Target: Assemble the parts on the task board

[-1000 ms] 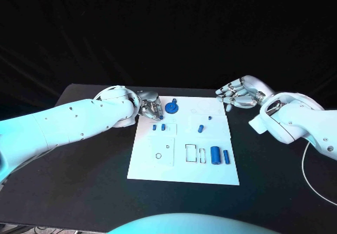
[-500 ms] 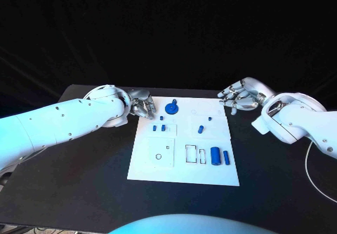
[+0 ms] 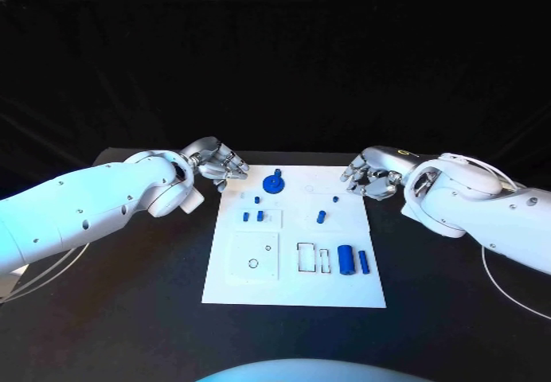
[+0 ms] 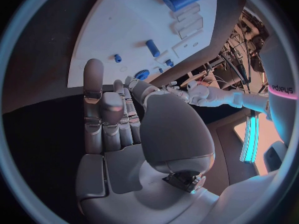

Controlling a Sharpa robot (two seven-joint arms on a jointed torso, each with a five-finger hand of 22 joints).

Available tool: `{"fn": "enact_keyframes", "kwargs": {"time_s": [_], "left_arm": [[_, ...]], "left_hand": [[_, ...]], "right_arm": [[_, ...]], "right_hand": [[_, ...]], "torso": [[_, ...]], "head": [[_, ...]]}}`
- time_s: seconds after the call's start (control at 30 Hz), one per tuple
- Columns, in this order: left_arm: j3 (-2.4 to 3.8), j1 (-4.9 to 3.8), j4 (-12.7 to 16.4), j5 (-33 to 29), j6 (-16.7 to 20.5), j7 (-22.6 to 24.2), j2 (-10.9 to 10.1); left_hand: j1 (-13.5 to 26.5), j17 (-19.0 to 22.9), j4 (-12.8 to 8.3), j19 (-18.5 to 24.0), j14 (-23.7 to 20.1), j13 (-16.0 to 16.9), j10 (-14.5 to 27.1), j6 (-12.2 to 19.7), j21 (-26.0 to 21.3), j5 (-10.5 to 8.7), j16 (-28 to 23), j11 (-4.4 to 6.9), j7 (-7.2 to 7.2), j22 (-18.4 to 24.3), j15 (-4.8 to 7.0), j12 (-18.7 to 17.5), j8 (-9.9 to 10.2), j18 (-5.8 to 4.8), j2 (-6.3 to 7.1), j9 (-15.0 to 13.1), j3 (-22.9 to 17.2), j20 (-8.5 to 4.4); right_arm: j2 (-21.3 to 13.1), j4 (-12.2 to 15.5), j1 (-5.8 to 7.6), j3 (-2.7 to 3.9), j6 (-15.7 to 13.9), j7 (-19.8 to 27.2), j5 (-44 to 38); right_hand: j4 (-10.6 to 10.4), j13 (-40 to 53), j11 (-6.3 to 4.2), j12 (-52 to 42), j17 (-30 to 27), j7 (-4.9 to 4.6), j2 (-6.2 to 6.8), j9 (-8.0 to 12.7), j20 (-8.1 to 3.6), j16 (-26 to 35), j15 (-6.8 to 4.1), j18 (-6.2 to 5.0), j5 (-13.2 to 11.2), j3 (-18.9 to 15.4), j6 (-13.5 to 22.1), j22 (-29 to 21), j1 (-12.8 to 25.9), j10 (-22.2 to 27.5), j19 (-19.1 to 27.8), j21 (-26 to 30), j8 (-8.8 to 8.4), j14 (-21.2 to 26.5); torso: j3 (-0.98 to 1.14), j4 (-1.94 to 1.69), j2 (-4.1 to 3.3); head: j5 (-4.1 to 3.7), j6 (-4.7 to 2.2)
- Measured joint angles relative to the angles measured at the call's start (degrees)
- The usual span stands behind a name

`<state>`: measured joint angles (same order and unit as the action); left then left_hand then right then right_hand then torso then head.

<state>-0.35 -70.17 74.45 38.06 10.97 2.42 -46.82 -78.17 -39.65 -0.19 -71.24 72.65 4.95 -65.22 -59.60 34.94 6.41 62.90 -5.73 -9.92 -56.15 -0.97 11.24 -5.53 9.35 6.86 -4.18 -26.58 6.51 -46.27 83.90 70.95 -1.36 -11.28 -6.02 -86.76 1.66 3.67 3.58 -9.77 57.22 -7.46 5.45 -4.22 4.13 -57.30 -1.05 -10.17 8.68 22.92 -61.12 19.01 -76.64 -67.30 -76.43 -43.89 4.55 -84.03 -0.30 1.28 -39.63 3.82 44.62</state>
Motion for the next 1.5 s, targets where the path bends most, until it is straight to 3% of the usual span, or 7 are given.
{"fn": "enact_keyframes", "kwargs": {"time_s": [0.1, 0.3, 0.47, 0.67, 1.1, 1.4, 1.5], "left_arm": [[-0.09, 0.01, 0.4, -11.2, 0.0, 3.0, -0.2], [-0.11, 0.02, 1.6, -26.2, -0.1, 7.4, -0.4], [-0.13, 0.02, 2.9, -33.4, -0.1, 9.7, -0.6], [-0.14, 0.07, 4.3, -37.3, -0.1, 11.4, -0.8], [-0.15, 0.08, 4.8, -39.6, -0.1, 12.6, -1.0], [-0.15, 0.09, 4.8, -39.9, -0.1, 12.7, -1.0], [-0.15, 0.09, 4.7, -39.9, -0.2, 12.7, -1.0]], "left_hand": [[0.0, 2.6, -0.1, 0.8, -1.3, 0.5, -0.3, 0.0, -2.2, 0.00, -1.7, 0.32, 0.00, 1.4, 0.20, 1.4, -0.4, -0.01, 0.00, 0.0, 0.9, 0.05], [-0.2, 3.5, -0.1, 0.8, -1.8, 1.4, -1.3, -0.3, -2.9, 0.00, -1.9, 0.65, 0.30, 2.1, 0.46, 3.4, -1.1, 0.59, -0.22, 0.0, 1.6, 0.05], [-0.2, 3.9, -0.1, 0.8, -1.8, 1.7, -1.3, -0.3, -3.2, 0.00, -2.1, 0.65, 0.31, 2.4, 0.46, 3.9, -1.4, 0.57, -0.22, 0.0, 2.2, 0.05], [-0.2, 4.2, -0.1, 0.8, -1.8, 1.8, -1.3, -0.3, -3.2, 0.00, -2.3, 0.65, 0.31, 2.5, 0.46, 4.3, -1.4, 0.54, -0.22, 0.0, 2.3, 0.05], [-0.5, 5.6, -0.2, 0.8, -2.4, 2.1, -0.6, -0.3, -4.0, 0.00, -3.2, 0.74, 0.31, 3.0, 0.65, 5.0, -1.6, 0.50, -0.53, 0.0, 2.8, 0.05], [-0.7, 6.5, -0.3, 0.8, -2.8, 2.2, -0.1, -0.3, -4.4, 0.00, -3.6, 0.71, 0.31, 3.2, 0.64, 5.4, -1.8, 0.49, -0.65, 0.0, 3.0, 0.05], [-0.9, 6.5, -0.6, 1.0, -2.8, 2.3, 0.3, -0.3, -4.4, 0.00, -3.6, 0.72, 0.31, 3.3, 0.64, 5.4, -1.8, 0.49, -0.90, 0.0, 3.2, -0.15]], "right_arm": [[1.5, -1.2, -0.52, 0.00, 1.5, -1.1, -4.1], [3.5, -2.8, -1.52, -0.03, 3.1, -2.5, -8.8], [4.8, -3.9, -2.22, -0.03, 3.8, -3.3, -10.8], [6.4, -5.4, -2.73, -0.01, 4.0, -3.6, -12.1], [8.0, -7.1, -3.57, 0.03, 3.8, -3.6, -12.4], [8.8, -8.1, -3.57, 0.19, 3.9, -3.6, -12.1], [9.0, -8.3, -3.56, 0.24, 4.0, -3.6, -12.0]], "right_hand": [[-0.2, 0.0, 0.00, 0.6, 1.0, 0.00, -0.29, 0.0, 0.00, -1.5, 0.00, 0.00, -2.0, -0.2, 0.0, 1.4, 0.3, 0.8, 0.0, -1.4, -0.36, 0.0], [-0.4, 0.0, 0.01, 1.4, 2.3, 0.00, -0.32, 0.0, 0.00, -3.3, -0.41, 0.00, -2.3, -0.1, 0.0, 3.4, 0.3, 1.3, 0.0, -3.3, -0.36, 0.0], [-0.4, 0.0, 0.18, 1.4, 3.2, 0.00, -0.32, 0.0, 0.00, -4.4, -0.41, 0.00, -2.5, -0.1, 0.0, 5.0, 0.3, 1.4, 0.0, -4.6, -0.59, 0.0], [-0.4, 0.0, 0.39, 2.0, 3.5, 0.01, -0.32, 0.1, 0.00, -5.0, -0.41, 0.00, -2.5, 0.3, 0.0, 5.6, 0.3, 1.6, 0.0, -5.2, -0.59, 0.0], [-0.5, 0.0, 0.39, 2.0, 4.2, 0.00, -0.32, 0.2, -0.01, -6.1, -0.40, 0.00, -2.6, 0.9, 0.0, 6.9, 0.3, 1.6, 0.0, -6.5, -0.60, 0.0], [-0.3, 0.1, 0.21, 2.0, 4.6, -0.20, -1.60, 0.0, -0.02, -7.3, -0.40, 0.00, -4.3, 2.2, -0.2, 8.2, -0.1, 1.4, 0.4, -8.0, -0.59, 0.0], [-0.2, 0.1, -0.01, 2.0, 4.7, 0.17, -2.16, -0.1, -0.21, -7.7, -0.40, -0.01, -5.3, 3.0, -0.6, 8.6, -0.6, 0.9, 0.6, -8.4, -0.59, 0.0]], "torso": [[-0.04, 0.04, -0.04], [-0.04, 0.08, -0.09], [-0.07, 0.03, -0.11], [-0.07, 0.01, -0.11], [-0.01, 0.07, -0.11], [0.00, 0.06, -0.11], [-0.01, 0.07, -0.11]], "head": [[-0.48, -0.23], [-0.78, -0.36], [-0.85, -0.38], [-0.86, -0.36], [-0.76, -0.13], [-0.90, 0.09], [-0.91, 0.19]]}}
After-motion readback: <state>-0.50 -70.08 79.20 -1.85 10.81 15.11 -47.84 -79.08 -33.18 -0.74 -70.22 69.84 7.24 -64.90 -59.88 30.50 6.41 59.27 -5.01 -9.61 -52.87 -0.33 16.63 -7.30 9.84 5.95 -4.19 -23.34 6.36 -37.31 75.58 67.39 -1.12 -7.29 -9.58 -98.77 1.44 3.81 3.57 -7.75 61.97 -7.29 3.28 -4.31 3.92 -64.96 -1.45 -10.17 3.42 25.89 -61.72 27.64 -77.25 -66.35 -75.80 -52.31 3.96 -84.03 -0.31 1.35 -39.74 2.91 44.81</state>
